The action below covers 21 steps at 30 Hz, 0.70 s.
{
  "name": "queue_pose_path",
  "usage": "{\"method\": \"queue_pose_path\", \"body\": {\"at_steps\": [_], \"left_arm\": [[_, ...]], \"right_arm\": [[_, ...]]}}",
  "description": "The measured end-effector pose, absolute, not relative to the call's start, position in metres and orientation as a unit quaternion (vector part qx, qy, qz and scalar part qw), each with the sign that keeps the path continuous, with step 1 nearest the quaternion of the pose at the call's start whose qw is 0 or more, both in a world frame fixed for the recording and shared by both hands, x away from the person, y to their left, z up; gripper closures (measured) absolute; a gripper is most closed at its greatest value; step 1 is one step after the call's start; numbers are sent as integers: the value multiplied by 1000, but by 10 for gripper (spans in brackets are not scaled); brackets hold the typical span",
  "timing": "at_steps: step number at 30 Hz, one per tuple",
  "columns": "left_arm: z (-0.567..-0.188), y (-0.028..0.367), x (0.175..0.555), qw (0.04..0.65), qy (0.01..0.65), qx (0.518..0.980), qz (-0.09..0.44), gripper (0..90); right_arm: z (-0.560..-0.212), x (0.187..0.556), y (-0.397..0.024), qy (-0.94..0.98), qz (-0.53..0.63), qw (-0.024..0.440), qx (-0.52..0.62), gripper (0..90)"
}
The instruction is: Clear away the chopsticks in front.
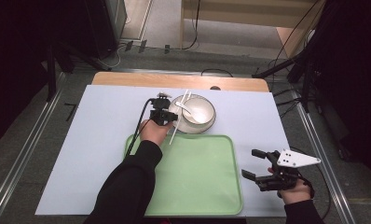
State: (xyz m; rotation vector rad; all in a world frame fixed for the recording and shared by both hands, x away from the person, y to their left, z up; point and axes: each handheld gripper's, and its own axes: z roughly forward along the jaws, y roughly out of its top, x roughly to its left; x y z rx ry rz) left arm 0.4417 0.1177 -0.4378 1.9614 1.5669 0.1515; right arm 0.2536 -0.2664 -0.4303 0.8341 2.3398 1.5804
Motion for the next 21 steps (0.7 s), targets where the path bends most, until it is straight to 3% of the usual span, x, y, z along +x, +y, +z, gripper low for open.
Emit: {"method": "queue_pose_path", "body": {"at_steps": [12,21], "left_arm": [[-414,146,438,336,593,730,46,863],[-389,182,413,357,567,741,46,863]], "right_arm": [[-431,253,-266,792,533,97,282,162],[-432,253,-266,793,530,95,284,162]]}}
